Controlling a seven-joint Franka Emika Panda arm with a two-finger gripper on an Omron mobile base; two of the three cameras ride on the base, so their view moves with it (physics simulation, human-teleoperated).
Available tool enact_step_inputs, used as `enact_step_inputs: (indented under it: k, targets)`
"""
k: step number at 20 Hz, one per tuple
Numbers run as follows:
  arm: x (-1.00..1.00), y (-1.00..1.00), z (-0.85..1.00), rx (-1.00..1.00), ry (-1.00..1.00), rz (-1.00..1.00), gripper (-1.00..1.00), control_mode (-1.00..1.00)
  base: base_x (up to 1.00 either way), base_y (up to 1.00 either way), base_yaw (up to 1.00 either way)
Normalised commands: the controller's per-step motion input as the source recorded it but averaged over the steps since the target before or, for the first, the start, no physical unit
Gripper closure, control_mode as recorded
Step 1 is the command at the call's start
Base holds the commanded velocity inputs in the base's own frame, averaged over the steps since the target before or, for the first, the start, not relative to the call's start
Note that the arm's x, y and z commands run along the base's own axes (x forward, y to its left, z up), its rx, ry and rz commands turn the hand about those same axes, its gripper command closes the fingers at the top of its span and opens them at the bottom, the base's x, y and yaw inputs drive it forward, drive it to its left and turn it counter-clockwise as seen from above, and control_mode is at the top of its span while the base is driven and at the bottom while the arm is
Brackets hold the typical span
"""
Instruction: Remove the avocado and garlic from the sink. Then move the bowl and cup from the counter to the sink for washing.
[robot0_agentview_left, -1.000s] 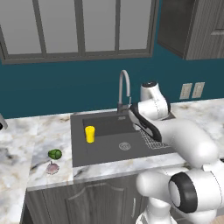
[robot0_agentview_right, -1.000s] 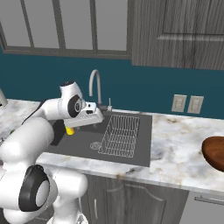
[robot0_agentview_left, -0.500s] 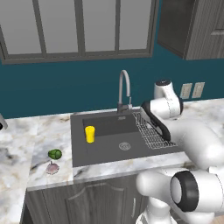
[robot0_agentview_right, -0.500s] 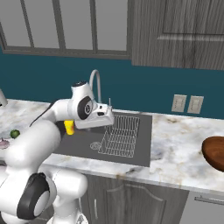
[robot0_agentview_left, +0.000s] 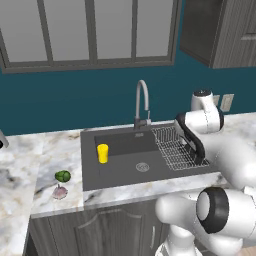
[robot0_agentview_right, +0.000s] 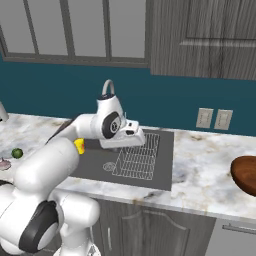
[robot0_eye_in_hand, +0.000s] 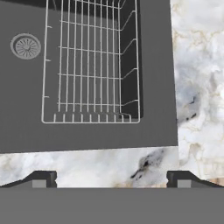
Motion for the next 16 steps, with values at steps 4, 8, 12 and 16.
enact_step_inputs:
  k: [4,8,12,16]
  targets:
    - [-0.06,-0.56,0.08,0.00,0.00,-0.05,-1.00,-1.00,0.00,0.00,0.00]
    - [-0.09,-0.57,0.10,0.00,0.00,-0.04,-1.00,-1.00,0.00,0.00,0.00]
    - [-0.10,-0.56,0.09,0.00,0.00,-0.03,-1.00,-1.00,0.00,0.00,0.00]
    - [-0.09,-0.54,0.07,0.00,0.00,0.00,-1.00,-1.00,0.00,0.00,0.00]
